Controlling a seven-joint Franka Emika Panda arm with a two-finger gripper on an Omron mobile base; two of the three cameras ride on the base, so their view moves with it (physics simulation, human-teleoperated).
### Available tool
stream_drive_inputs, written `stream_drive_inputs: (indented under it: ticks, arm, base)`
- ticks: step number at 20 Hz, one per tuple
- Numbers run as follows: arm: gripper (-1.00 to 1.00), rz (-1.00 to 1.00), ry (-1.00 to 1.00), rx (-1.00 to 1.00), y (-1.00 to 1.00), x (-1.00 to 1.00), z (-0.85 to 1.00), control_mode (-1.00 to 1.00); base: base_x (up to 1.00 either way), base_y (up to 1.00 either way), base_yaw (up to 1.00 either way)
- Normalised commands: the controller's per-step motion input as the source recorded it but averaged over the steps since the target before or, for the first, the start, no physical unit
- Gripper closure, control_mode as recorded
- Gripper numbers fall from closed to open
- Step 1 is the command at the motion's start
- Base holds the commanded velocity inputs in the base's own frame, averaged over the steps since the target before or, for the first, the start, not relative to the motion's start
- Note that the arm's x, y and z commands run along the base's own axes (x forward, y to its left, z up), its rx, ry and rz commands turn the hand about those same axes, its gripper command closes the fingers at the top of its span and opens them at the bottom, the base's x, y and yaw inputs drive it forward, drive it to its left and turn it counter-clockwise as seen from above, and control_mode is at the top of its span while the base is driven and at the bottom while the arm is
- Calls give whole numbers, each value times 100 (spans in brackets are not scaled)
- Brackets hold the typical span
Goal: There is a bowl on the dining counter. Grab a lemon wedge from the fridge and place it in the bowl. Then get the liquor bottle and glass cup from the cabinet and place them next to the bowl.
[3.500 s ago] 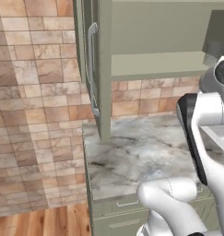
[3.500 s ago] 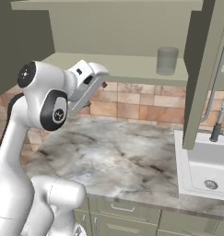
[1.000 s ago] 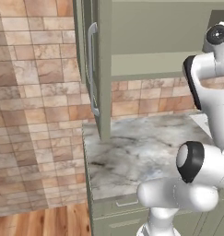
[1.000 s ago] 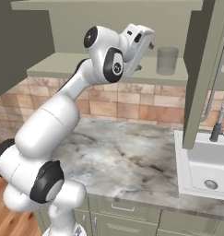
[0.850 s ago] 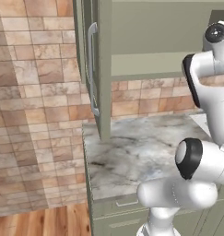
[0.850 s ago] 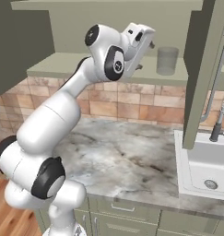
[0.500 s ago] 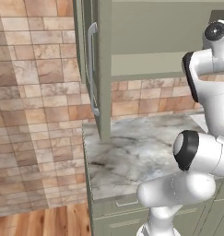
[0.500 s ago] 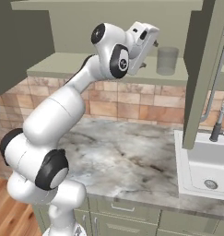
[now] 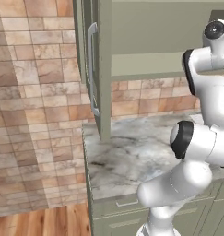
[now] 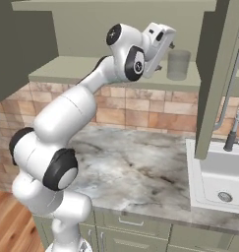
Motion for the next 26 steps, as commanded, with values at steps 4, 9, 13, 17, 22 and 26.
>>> stream_drive_inputs:
  ticks: [4,9,13,17,22,26]
  arm:
    - [-100,0,4,0,-14,26,0,-100]
    - [-100,1,5,0,-13,25,0,-100]
    - [-100,2,5,0,-14,26,-1,-100]
    - [-100,2,2,0,-15,18,-3,-100]
    - [-100,2,0,0,-16,16,-5,-100]
    - [-100,2,0,0,-16,14,-7,-100]
  base:
    - [0,0,0]
    - [0,0,0]
    - [0,0,0]
    - [0,0,0]
    - [0,0,0]
    - [0,0,0]
